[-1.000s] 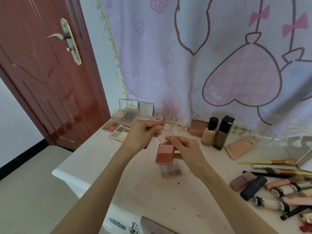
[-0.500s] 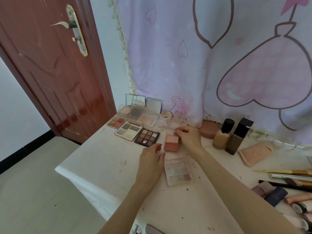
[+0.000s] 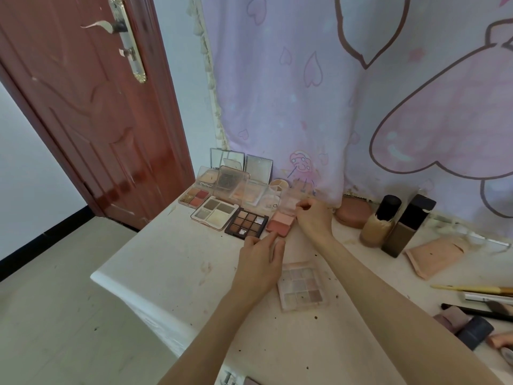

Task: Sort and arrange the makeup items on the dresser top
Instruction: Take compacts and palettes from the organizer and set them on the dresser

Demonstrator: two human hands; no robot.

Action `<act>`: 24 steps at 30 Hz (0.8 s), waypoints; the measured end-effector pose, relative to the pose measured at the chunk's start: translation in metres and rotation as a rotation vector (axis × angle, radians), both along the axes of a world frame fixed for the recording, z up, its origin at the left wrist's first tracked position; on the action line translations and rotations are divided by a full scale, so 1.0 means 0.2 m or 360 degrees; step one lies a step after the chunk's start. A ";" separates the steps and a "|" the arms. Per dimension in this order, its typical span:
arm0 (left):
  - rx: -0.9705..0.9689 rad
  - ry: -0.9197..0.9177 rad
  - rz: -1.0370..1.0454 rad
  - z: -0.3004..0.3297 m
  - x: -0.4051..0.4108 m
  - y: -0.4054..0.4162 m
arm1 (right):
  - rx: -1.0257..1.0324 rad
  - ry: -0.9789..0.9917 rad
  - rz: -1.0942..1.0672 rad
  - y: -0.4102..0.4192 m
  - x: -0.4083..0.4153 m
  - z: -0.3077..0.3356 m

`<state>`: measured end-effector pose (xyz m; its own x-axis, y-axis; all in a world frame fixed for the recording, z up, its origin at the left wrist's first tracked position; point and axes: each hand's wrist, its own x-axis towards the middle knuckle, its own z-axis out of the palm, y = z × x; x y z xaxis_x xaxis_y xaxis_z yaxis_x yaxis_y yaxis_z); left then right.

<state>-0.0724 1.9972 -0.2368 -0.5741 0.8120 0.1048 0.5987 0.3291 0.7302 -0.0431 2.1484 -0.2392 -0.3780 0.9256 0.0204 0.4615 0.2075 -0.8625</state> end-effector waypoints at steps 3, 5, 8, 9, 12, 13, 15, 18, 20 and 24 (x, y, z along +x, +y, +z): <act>-0.0037 0.0012 -0.0017 0.00 -0.01 0.02 | 0.0041 -0.0016 -0.0024 0.01 0.00 0.00; -0.0096 0.0055 -0.0043 -0.01 -0.02 0.03 | 0.0053 -0.0043 -0.0050 0.01 0.01 0.00; -0.0180 0.0042 -0.0078 0.01 -0.02 0.03 | -0.0009 -0.0006 -0.0077 0.02 0.02 0.00; -0.0207 0.0024 -0.0093 0.02 -0.01 0.02 | -0.0035 0.0022 -0.0078 0.02 0.03 0.00; -0.0269 0.0008 -0.0143 0.05 -0.01 0.01 | -0.0083 0.0098 -0.0095 0.01 0.06 0.00; -0.0282 0.0011 -0.0158 0.05 -0.01 0.00 | -0.0096 0.0114 -0.0092 0.00 0.07 0.00; -0.0304 0.0004 -0.0180 0.05 -0.01 -0.01 | -0.0109 0.0118 -0.0063 -0.03 0.12 0.01; -0.0272 0.0041 -0.0241 0.02 -0.01 -0.06 | -0.0119 0.0088 0.0068 -0.13 0.22 0.04; -0.0192 0.0082 -0.0328 0.00 0.00 -0.11 | -0.0109 0.0064 0.0178 -0.21 0.31 0.06; -0.0199 0.0209 -0.0554 -0.05 0.02 -0.21 | 0.0031 -0.0018 0.0275 -0.36 0.45 0.07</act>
